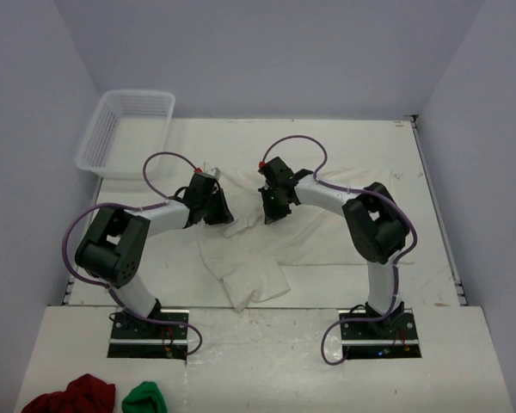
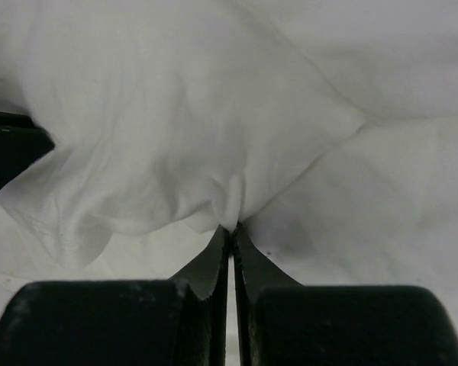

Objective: Fold and stack the t-shirts
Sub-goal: Fold the flattened tshirt in 1/3 of the way

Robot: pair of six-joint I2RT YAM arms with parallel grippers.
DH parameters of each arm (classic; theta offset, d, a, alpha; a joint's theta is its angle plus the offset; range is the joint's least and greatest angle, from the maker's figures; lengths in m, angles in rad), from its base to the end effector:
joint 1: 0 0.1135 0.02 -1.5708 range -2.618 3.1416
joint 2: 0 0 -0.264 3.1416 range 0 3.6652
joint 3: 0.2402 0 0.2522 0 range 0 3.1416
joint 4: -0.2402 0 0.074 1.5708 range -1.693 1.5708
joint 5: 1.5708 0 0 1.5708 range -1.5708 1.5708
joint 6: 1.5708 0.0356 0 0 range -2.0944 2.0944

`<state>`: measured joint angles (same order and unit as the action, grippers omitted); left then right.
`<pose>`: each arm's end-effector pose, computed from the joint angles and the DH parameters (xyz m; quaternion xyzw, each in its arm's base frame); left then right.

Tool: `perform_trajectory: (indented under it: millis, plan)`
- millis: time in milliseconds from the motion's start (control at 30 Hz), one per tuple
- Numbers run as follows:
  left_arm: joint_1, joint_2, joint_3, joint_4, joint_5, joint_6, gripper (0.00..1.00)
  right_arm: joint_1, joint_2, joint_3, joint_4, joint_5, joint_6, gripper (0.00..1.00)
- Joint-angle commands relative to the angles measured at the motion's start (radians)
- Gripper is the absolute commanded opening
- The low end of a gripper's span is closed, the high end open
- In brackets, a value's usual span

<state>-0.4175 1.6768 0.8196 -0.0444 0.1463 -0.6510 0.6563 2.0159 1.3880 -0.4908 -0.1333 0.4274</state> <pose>0.2917 -0.1351 0.1444 -0.0859 0.9384 -0.2262 0.2467 0.3258 0.2569 0.1581 -0.1259 0.9643 0.1709 0.1581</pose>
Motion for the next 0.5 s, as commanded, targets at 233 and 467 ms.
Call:
perform_trajectory:
  millis: [233,467]
  plan:
    - [0.009,0.041,-0.031,0.026,-0.017,0.005,0.17,0.006,-0.14,-0.066,-0.025,0.093,0.025,0.0]
    - [0.009,0.043,-0.034,0.026,-0.03,0.005,0.17,0.008,-0.167,-0.09,-0.023,0.112,0.027,0.0]
